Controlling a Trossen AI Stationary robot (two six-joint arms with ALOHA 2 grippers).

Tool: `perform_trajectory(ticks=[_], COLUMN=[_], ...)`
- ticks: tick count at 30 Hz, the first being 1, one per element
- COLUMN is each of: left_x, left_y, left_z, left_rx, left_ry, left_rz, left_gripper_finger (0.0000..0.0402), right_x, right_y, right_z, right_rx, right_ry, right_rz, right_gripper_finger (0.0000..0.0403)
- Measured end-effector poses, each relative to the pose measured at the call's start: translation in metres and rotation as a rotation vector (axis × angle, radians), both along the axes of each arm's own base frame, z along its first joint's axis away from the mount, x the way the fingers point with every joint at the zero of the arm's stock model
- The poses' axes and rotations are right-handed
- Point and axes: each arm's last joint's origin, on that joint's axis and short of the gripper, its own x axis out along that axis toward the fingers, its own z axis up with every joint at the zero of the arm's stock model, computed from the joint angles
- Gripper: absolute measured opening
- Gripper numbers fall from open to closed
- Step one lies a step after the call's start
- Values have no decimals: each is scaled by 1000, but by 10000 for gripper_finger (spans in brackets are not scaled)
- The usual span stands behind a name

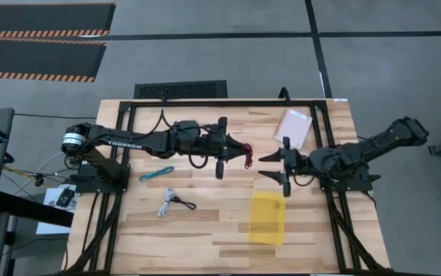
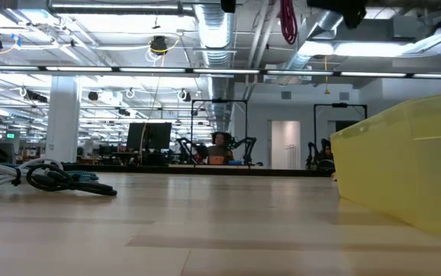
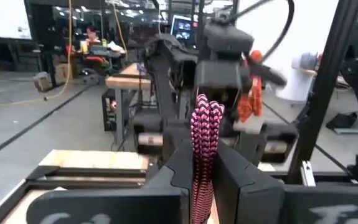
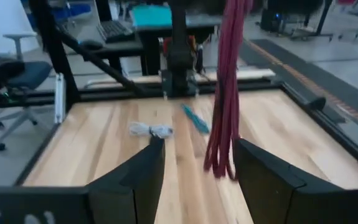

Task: Pick and place USB-C Cables
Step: Put the black pink charger cable into the yellow bin

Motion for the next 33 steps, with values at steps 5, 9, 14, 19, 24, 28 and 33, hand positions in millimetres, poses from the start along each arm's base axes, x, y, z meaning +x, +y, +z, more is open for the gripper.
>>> perform_trajectory(ticks=[5,9,14,19,24,28,33], left_x=[0,0,0,0,0,0,0], left_y=[-4,-7,-6,-7,-6,-11,-16], left_z=[-1,2,2,2,2,2,2], left_rx=[-41,-27,-6,23,-27,-24,-9], left_ry=[9,-18,-21,-21,-21,-21,-24], left_rz=[-12,-5,40,53,36,23,24], left_gripper_finger=[12,12,12,12,12,12,12], right_x=[1,7,15,22,27,33,43], right_y=[11,15,16,12,7,7,11], right_z=[4,13,6,1,0,-1,-8], right_rx=[-98,-135,-167,-171,-163,-151,-154], right_ry=[-31,-57,-13,11,-3,-22,-13], right_rz=[-76,-75,-85,-114,-147,-151,-145], right_gripper_finger=[217,217,219,246,267,268,268])
